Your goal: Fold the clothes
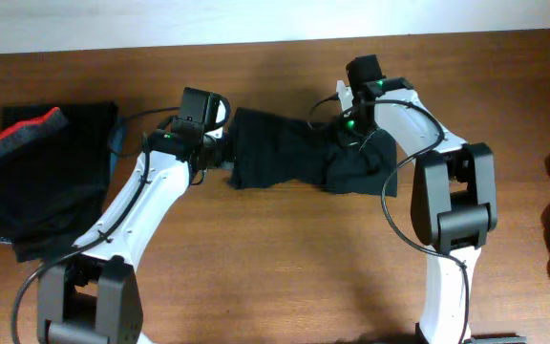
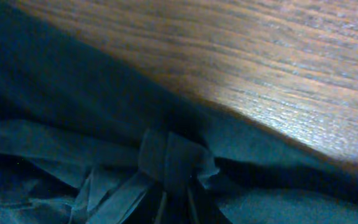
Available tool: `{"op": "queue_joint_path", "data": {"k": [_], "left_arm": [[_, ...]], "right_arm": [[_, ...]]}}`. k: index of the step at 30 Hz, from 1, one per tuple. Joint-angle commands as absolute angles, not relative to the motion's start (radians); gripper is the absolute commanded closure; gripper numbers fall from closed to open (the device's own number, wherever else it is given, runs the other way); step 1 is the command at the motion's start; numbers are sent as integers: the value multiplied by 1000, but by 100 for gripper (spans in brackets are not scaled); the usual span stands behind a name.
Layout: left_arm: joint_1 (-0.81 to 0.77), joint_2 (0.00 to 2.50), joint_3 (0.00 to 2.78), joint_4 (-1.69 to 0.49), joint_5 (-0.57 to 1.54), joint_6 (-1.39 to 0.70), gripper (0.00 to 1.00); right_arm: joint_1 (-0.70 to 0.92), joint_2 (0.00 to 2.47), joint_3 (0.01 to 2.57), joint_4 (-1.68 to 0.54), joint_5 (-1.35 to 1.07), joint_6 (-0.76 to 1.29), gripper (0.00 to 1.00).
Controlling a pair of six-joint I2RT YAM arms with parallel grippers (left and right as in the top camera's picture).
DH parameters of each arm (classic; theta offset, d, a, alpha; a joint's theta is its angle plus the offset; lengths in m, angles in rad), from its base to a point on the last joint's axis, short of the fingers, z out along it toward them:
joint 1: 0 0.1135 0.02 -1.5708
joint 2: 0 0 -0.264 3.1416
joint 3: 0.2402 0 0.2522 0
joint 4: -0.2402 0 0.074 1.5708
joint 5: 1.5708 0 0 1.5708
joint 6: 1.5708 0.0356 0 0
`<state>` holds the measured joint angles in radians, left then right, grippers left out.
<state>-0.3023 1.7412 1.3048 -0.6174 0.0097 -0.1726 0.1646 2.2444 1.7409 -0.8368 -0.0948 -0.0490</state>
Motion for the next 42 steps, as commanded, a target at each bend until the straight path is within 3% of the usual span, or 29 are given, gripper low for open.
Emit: {"op": "queue_joint_path", "data": {"k": [1,8,22,23,26,29,35,39,42], "left_arm": [[-298,1735,1315,-619,-1,-164,69],[-298,1735,1315,-619,-1,-164,69],[-298,1735,1314,-619,-1,-164,69],[-298,1735,1314,-619,-1,-164,69],[-298,1735,1315,-619,-1,-164,69],[-298,1735,1315,-619,-1,-164,69],[-298,1735,1314,-619,-1,-163,69],[-298,1735,1315,-618,-1,-164,69],[-298,1735,1314,-618,-1,-164,69]], "right_arm": [[171,2227,1777,-835,-115,-44,87],[171,2227,1777,-776,-216,-44,86],[171,2229,1777,-793,-229,-46,75],[171,2229,1777,-813,-229,-49,69],[171,2230,1777,-879,-229,-49,37],[171,2230,1777,-894,-230,-49,25],[170,2220,1835,-913,-231,-49,24],[172,2216,1896,-965,-234,-48,33],[177,2217,1895,-979,-232,-48,35]]}}
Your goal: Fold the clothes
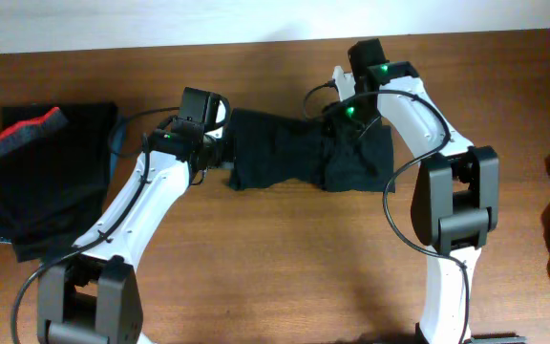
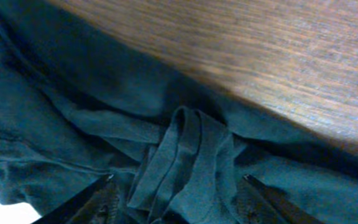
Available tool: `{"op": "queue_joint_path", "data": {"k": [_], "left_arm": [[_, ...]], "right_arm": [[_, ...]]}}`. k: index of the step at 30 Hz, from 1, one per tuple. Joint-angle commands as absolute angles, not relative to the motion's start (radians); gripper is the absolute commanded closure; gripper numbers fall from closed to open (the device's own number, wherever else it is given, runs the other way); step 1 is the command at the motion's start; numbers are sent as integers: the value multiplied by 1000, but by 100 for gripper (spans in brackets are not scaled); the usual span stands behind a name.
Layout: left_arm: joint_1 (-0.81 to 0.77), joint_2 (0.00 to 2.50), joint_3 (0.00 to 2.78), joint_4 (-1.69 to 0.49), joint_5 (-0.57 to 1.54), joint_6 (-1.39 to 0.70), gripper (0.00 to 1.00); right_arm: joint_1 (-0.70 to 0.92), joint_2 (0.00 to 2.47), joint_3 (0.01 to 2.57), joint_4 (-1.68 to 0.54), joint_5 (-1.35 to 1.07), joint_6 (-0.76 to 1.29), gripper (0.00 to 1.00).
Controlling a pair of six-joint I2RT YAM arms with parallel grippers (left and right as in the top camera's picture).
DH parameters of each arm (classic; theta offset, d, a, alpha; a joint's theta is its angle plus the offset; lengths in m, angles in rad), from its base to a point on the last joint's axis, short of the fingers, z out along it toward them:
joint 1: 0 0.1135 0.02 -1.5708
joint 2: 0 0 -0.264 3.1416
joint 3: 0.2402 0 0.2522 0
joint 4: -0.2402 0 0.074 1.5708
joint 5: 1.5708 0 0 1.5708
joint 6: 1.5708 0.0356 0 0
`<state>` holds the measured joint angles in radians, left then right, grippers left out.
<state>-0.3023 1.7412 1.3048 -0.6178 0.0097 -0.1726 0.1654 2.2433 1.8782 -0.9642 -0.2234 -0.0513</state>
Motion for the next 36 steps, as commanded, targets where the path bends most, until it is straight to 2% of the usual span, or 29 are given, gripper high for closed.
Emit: {"op": "queue_joint_path", "data": {"k": [1,8,9,11,14,16,31,32,33,35,36], "left_arm": [[-298,1735,1314,-618,-1,-164,69],[-298,1735,1314,-619,-1,-164,69],[-298,1735,1315,-618,-1,-164,69],[-298,1735,1315,-619,-1,-164,69],[-298,1735,1315,-618,-1,-164,69],[-298,1735,1315,-618,-1,-163,69],[-298,1735,1314,-617,-1,-164,69],[-298,1735,1314,-617,-1,-164,69],[-298,1735,1314,-617,-1,-164,69],[-298,1735,1315,-617,-1,-164,69],[-298,1735,1314,-618,-1,-164,69]], "right_arm": [[178,2218,1890,-980,-232,-48,35],[184,2231,1813,-934,-221,-48,42],[184,2236,1804,-926,-221,-47,45],[184,2240,1794,-919,-222,-46,56],[184,2241,1790,-914,-222,-44,81],[184,2239,1790,-904,-230,-44,92],[211,2238,1875,-862,-262,-10,91],[218,2238,1875,-859,-262,-10,90],[227,2239,1875,-856,-258,-11,81],[241,2243,1875,-855,-247,-10,72],[243,2246,1875,-855,-247,-10,71]]}}
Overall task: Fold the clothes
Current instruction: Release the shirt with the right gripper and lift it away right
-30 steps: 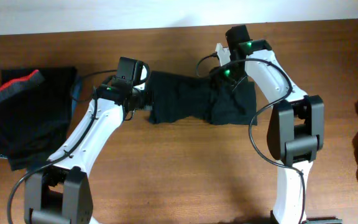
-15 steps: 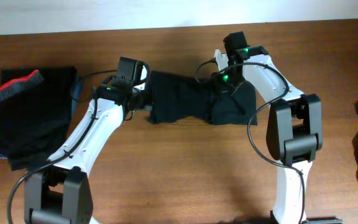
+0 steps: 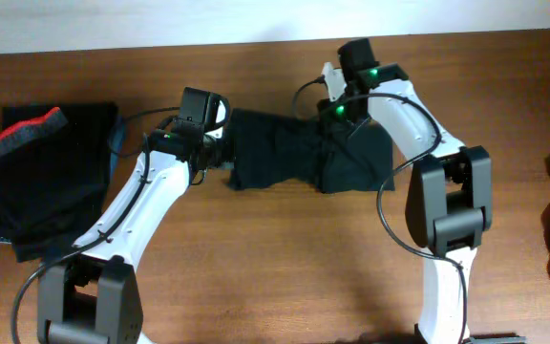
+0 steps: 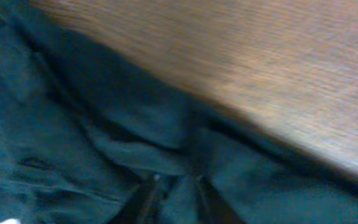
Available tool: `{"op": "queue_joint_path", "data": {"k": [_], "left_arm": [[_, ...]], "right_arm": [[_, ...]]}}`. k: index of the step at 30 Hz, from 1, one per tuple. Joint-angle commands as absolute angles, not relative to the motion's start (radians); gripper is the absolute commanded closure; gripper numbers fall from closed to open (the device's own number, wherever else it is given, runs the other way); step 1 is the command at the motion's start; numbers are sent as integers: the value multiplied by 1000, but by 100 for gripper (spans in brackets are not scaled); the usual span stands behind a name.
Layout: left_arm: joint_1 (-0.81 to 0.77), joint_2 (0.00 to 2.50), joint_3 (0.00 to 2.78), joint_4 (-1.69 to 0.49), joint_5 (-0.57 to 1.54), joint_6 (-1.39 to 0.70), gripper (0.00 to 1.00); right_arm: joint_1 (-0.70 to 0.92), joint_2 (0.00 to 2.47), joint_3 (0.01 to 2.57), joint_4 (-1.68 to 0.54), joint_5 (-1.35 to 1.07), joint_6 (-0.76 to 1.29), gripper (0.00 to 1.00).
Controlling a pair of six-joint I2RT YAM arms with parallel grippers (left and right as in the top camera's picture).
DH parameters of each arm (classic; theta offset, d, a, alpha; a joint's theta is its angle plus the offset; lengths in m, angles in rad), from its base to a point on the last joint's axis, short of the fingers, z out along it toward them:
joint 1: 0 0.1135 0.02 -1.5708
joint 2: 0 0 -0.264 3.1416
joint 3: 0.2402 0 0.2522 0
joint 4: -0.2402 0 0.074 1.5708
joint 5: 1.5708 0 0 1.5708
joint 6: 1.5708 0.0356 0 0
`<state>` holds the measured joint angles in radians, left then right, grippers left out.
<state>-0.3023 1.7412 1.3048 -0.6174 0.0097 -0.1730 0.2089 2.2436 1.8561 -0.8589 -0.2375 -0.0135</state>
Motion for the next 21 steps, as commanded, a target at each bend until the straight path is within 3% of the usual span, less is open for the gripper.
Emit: {"op": "queue_joint_path", "data": {"k": [1,8,9,12,14,19,21], "left_arm": [[-298,1735,1315,-618,-1,-164,69],[-298,1735,1315,-619,-1,-164,69],[-298,1735,1314,-619,-1,-163,69],[-298,1735,1314,-619,-1,-164,69],[-298,1735,1315,-618,-1,-163,54],[-298,1742,1314,-605,4,-163,37],[-298,1757,1314,-586,24,-163,33]], "right_arm": [[248,2249,1874,-856,-247,-10,69],[247,2266,1867,-894,-231,-10,69],[240,2250,1867,-901,-231,-10,64],[219,2198,1889,-939,-211,-10,62],[197,2153,1911,-991,-160,-10,61],[130,2061,1921,-1122,-115,-10,53],[93,2043,1921,-1195,-115,-10,45]]}}
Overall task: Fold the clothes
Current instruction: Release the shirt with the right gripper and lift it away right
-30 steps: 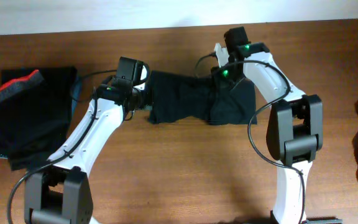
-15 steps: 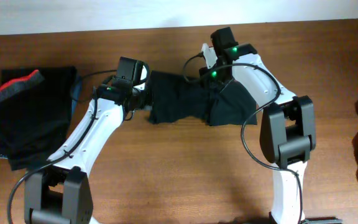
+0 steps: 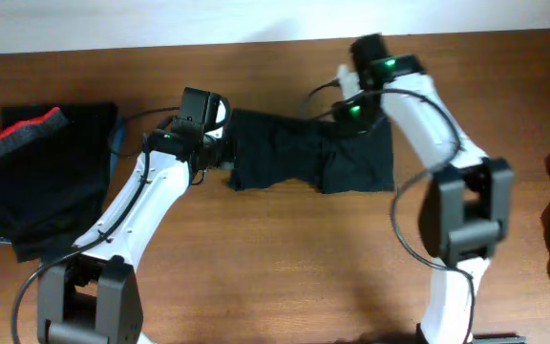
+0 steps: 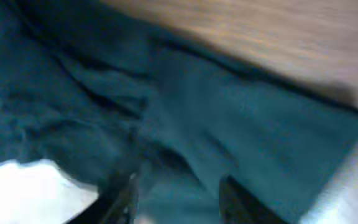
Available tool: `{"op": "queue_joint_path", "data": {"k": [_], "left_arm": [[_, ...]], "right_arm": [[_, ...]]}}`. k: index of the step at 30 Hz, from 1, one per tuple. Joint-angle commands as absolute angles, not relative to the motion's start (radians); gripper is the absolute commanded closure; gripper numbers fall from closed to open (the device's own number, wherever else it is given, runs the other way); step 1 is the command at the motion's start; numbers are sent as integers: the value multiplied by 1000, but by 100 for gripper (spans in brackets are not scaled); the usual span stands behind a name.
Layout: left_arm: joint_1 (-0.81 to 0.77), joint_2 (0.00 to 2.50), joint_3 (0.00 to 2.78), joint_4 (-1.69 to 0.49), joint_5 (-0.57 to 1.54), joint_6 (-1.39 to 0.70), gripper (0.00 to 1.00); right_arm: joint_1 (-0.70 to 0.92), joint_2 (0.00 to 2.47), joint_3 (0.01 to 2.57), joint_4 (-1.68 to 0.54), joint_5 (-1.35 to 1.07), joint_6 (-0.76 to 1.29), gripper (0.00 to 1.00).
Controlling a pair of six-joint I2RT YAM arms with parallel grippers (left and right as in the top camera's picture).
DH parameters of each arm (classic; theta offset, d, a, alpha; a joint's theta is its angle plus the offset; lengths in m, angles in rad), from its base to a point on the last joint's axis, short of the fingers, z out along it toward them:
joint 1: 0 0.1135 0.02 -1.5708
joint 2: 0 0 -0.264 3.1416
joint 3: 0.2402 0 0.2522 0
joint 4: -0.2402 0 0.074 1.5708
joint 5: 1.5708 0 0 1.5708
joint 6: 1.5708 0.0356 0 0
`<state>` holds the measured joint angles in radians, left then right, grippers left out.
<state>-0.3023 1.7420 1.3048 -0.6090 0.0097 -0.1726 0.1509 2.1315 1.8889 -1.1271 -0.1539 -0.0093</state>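
A dark garment (image 3: pixel 285 153) lies spread across the middle of the wooden table (image 3: pixel 285 268), its right end laid out as a flat square. My left gripper (image 3: pixel 222 151) sits at the garment's left edge, shut on the cloth. My right gripper (image 3: pixel 354 113) hovers over the upper right part. In the blurred right wrist view its fingers (image 4: pixel 120 193) stand apart just above the teal-looking cloth (image 4: pixel 241 112), with nothing pinched between them.
A stack of black clothes with a red waistband (image 3: pixel 36 172) lies at the table's left end. Another dark garment rests at the right edge. The table's far edge runs close behind the right gripper.
My right gripper, then shut on a fold of the cloth, now stands open and has shifted a little to the right. The garment's right end lies flatter and wider. The left arm has not moved.
First my right gripper was shut on a bunched fold at the garment's crumpled right end. Then it stood open over the cloth, with that end squarer. Then it was shut on cloth again; now it is open over a flatter end. The left gripper kept the left edge throughout.
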Motion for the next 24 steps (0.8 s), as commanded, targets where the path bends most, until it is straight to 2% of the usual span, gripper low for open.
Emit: {"op": "queue_joint_path", "data": {"k": [1,6,11,22,24], "left_arm": [[-294,1772,1314,-573,45,-163,32],[-228,1878,1315,-499,228,-163,28],[-163,1987,1315,-416,426,-164,28],[-155,2166,1315,-288,576,-209,28],[-155,2191,1315,-270,618,-241,33]], "right_arm": [[75,2041,1921,-1229,-115,-10,43],[-11,2043,1921,-1371,-117,-10,41],[-47,2043,1921,-1403,-120,-10,41],[-46,2043,1921,-1406,-120,-10,41],[-46,2043,1921,-1406,-120,-10,41]]}}
